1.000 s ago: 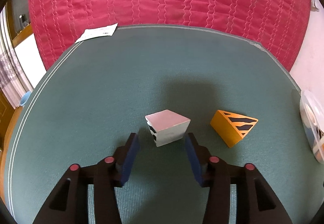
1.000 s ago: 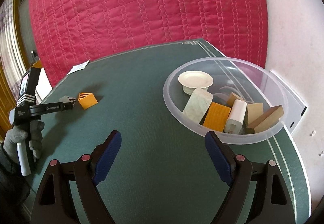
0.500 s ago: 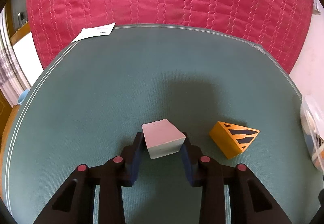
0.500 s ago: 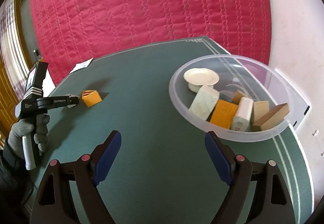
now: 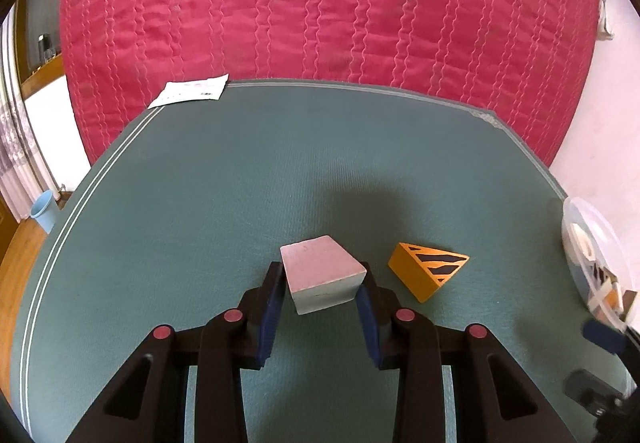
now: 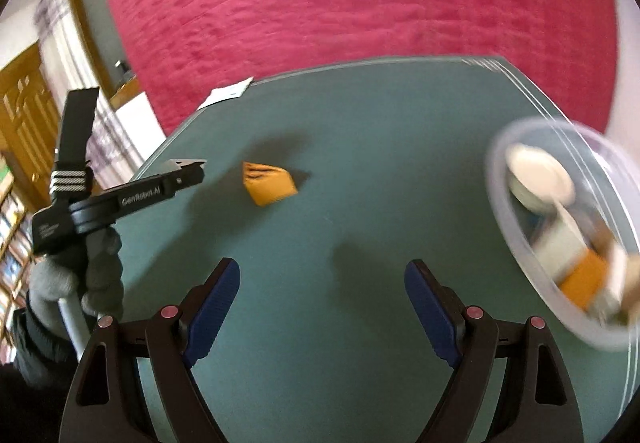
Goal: Organize rigid objects
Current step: 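Close the left gripper on the white black-striped block and lift it, then grasp the orange black-striped triangle with the right gripper while the left gripper holds the white block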
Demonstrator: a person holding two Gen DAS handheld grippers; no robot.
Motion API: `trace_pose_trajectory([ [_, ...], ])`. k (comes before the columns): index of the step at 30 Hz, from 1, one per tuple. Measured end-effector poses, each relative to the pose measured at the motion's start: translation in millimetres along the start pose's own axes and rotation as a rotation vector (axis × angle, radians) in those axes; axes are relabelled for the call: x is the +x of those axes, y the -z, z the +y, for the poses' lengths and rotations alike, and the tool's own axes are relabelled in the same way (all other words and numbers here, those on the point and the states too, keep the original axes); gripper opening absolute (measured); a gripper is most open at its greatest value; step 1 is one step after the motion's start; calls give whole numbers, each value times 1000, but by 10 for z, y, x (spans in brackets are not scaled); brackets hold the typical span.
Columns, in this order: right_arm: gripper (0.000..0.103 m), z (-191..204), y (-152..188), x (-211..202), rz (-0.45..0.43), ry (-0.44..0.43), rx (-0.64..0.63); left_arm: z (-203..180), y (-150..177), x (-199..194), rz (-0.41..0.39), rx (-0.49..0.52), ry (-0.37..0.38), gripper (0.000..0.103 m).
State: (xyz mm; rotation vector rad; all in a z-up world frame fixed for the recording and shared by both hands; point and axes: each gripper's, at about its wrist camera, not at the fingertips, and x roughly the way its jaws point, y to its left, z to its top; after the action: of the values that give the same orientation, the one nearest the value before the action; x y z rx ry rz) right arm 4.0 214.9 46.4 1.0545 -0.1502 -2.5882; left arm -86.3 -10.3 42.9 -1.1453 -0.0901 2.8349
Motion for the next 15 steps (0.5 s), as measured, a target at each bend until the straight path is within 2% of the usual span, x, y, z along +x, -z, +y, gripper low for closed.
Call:
trace_pose_trajectory([
  [5, 85, 225, -219, 387, 27, -28, -64, 67, 30, -96, -20, 14, -1, 37],
  [9, 78, 338, -391, 732, 58, -25, -76, 149, 54, -123, -22, 11, -9, 37],
  [15, 65, 481, -570, 1043, 78, -14, -125, 248, 78, -109, -11, 1, -12, 37],
])
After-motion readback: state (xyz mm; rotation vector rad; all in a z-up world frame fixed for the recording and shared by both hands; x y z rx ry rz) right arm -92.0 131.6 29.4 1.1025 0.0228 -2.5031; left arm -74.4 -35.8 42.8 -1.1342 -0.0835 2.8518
